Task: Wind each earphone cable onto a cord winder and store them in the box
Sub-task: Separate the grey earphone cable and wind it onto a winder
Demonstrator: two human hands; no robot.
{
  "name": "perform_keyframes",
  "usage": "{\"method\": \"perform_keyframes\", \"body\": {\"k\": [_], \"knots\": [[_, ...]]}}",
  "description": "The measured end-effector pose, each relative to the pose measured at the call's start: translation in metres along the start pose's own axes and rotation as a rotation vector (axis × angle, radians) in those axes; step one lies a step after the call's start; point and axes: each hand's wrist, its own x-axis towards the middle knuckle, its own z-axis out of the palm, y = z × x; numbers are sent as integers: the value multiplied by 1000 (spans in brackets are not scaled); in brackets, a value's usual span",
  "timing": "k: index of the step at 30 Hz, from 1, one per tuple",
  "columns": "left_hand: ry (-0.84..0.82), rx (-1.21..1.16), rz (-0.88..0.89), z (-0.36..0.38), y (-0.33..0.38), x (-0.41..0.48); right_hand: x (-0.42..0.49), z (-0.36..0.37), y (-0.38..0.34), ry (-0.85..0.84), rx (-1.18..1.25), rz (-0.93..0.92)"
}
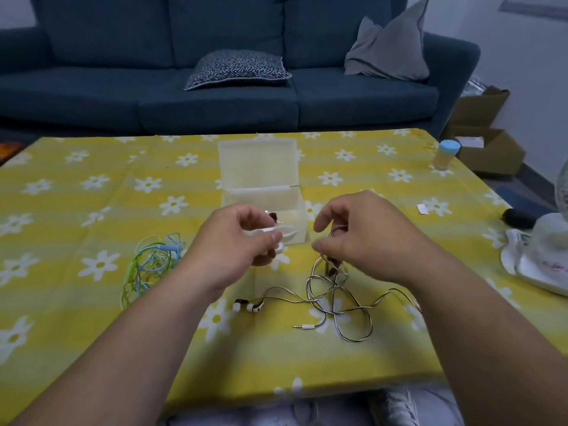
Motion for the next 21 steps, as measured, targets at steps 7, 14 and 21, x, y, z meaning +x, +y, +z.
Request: {"method": "perform_keyframes", "body": {"k": [7, 14, 21], "knots": [[-6, -171, -65, -4, 0, 3, 7, 6, -14, -77, 27, -108], [-166, -88, -37, -7, 2, -4, 8, 10, -18, 40, 74, -142], [-129, -185, -17, -10, 4, -9, 3, 17, -23, 44, 80, -115]]}}
